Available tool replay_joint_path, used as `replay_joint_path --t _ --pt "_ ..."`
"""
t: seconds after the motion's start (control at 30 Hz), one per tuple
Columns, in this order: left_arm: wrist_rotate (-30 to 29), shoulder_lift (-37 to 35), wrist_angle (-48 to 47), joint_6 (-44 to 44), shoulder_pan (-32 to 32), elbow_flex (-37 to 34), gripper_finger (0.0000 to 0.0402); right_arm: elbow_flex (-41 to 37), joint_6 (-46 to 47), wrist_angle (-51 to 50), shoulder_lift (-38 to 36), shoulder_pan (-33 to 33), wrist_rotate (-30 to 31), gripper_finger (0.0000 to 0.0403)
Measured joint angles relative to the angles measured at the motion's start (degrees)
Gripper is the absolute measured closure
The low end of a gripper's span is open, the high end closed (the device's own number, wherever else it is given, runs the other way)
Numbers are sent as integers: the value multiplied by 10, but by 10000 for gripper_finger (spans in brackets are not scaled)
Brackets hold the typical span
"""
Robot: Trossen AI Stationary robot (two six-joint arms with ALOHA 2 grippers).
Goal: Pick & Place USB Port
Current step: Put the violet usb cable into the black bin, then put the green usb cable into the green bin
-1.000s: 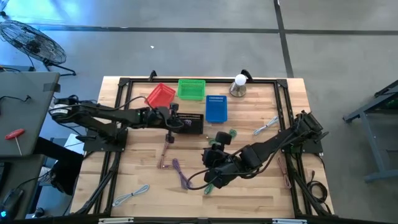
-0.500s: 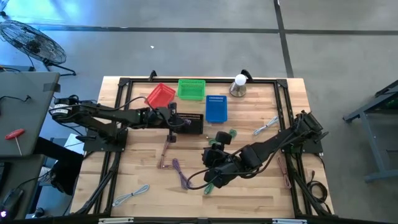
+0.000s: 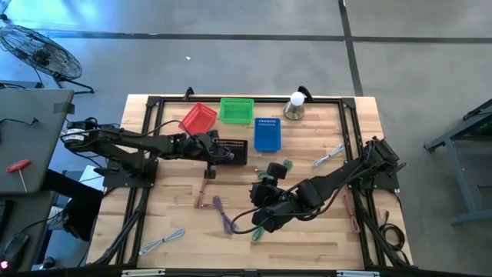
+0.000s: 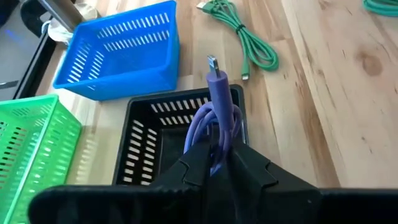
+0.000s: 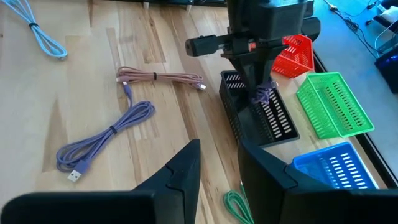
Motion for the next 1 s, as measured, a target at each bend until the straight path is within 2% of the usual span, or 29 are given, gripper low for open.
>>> replay_joint_path --t 0.23,0.53,0.67,0.83,1.0 --pt "-4 0 -3 -3 0 0 348 0 2 0 0 0 0 304" --pt "-36 0 11 0 0 0 252 0 1 0 0 0 0 304" --pt "-43 0 24 17 0 1 228 0 0 -3 0 3 0 304" --pt "-33 -7 -35 13 -5 45 225 0 -1 -51 -2 5 -9 304" --pt "10 -15 -143 13 -33 129 225 0 -18 -181 -7 -11 -75 304"
